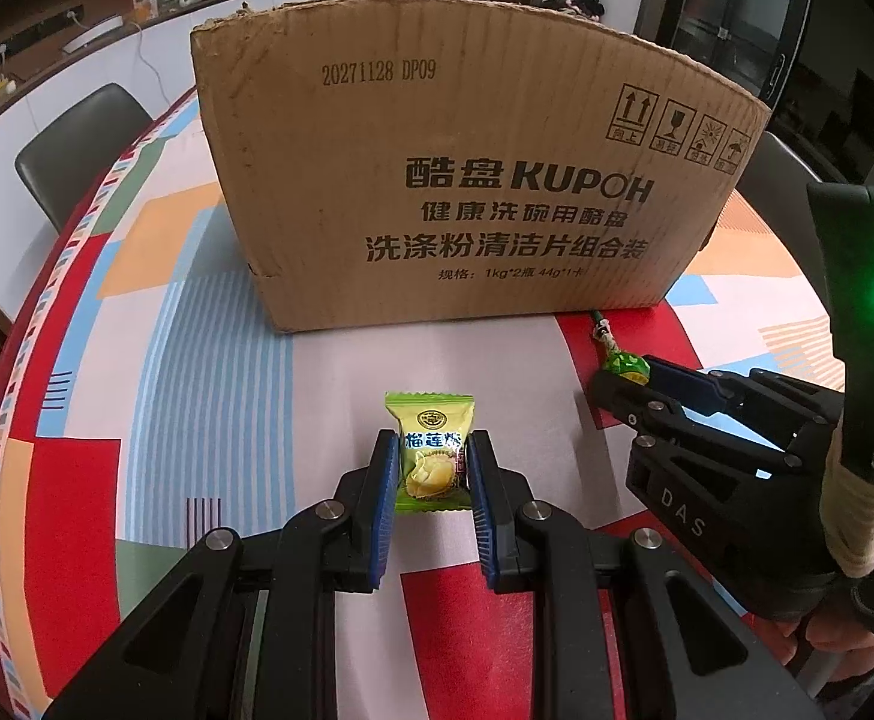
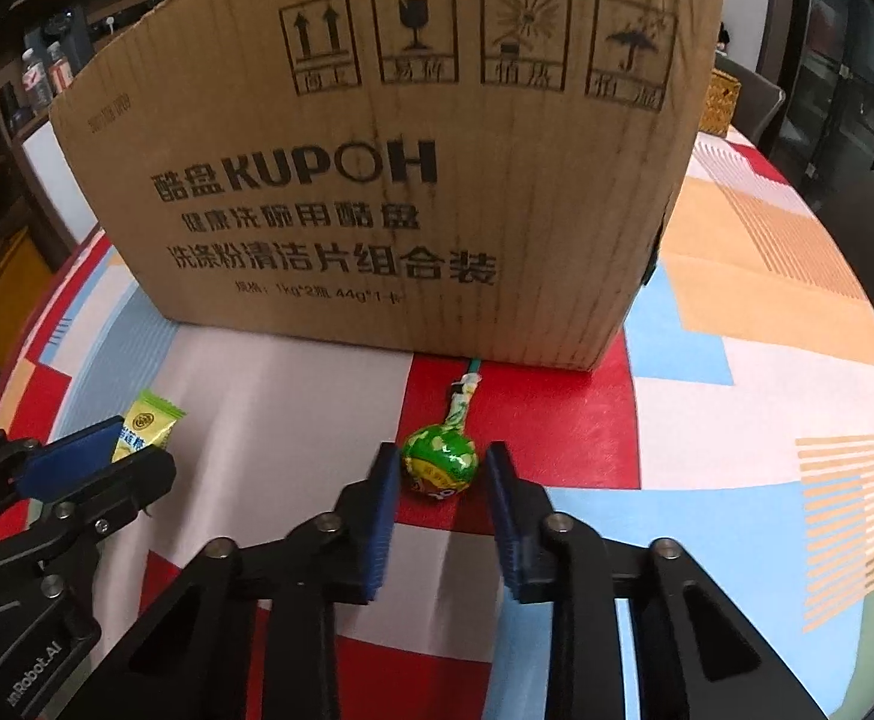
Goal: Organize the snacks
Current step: 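Reach the right tool to the green lollipop and close on its head while the left holds the candy, then carry the candy and lollipop over the cardboard box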
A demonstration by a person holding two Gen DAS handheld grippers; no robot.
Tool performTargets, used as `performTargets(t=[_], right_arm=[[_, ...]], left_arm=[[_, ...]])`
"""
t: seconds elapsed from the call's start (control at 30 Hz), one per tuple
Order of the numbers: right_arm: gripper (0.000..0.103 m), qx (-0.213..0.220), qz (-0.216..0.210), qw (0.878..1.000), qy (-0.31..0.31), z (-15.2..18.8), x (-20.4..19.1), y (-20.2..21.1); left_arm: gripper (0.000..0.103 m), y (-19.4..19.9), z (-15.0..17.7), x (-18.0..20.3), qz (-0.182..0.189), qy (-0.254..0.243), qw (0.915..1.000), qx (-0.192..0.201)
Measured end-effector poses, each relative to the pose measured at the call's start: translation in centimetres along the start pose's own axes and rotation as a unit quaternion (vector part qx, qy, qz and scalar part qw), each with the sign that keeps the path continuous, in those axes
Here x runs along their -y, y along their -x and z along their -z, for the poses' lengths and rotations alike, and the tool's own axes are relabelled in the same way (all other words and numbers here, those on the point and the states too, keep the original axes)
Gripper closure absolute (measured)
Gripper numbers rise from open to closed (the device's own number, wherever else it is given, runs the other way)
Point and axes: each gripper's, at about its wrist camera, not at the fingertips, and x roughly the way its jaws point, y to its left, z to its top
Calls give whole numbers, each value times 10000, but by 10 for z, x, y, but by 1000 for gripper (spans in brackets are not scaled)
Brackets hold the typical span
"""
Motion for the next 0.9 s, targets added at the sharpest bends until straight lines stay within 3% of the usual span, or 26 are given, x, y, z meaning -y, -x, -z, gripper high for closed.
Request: performTargets(t=[0.6, 0.9], right_arm=[[77, 225, -158, 9993, -240, 39, 11, 59], [77, 622, -171, 9977, -208, 40, 4, 95]], left_arm=[[80, 22, 10, 16, 221, -102, 9996, 156], [80, 56, 6, 20, 316, -151, 9980, 533]])
